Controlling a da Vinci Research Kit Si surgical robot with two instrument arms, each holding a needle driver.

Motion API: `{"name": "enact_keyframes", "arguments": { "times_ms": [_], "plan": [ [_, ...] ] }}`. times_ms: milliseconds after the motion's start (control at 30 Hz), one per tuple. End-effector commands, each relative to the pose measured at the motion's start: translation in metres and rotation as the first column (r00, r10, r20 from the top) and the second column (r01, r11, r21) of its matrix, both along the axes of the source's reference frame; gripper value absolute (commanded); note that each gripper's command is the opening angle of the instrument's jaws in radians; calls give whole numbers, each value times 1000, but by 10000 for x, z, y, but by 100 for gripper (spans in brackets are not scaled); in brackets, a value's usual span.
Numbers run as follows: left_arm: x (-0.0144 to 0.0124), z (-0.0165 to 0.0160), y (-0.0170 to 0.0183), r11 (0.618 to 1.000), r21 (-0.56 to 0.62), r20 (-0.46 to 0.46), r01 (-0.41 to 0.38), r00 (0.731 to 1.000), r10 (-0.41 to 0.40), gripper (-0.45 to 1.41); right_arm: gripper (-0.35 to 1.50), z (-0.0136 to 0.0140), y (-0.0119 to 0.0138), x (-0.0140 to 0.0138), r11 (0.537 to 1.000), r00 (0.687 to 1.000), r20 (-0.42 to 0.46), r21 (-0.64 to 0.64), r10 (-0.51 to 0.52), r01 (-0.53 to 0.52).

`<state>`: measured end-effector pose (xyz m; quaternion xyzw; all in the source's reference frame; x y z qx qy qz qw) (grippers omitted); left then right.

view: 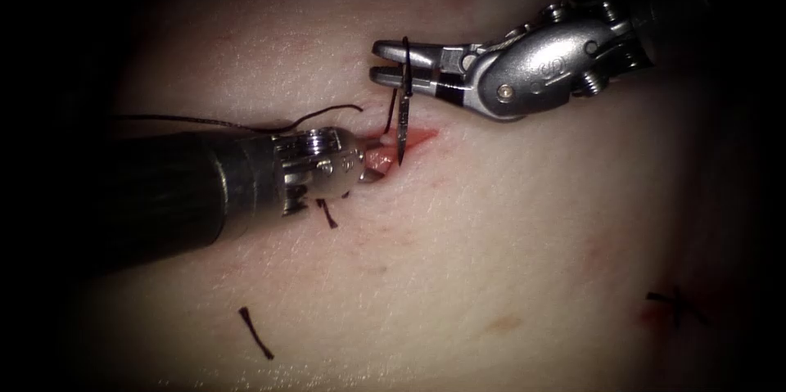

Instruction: Wound Closure

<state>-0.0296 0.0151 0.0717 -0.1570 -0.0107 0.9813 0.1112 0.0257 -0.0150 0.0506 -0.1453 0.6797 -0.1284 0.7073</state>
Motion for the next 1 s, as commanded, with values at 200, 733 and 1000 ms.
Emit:
{"name": "enact_keyframes", "arguments": {
  "times_ms": [200,733,1000],
  "plan": [
    [-8,1,-3,1000,10,21,0,1000,0,56,-35,14,-11,15,999,1000,8,-38,8,-8],
    [-4,-6,-3,999,31,56,-9,998,7,54,-35,37,-28,13,998,1000,-1,-63,22,-22],
    [-1,-17,-4,997,63,111,36,993,-43,52,-35,35,-36,9,998,998,-23,-6,57,-57]
  ]
}}
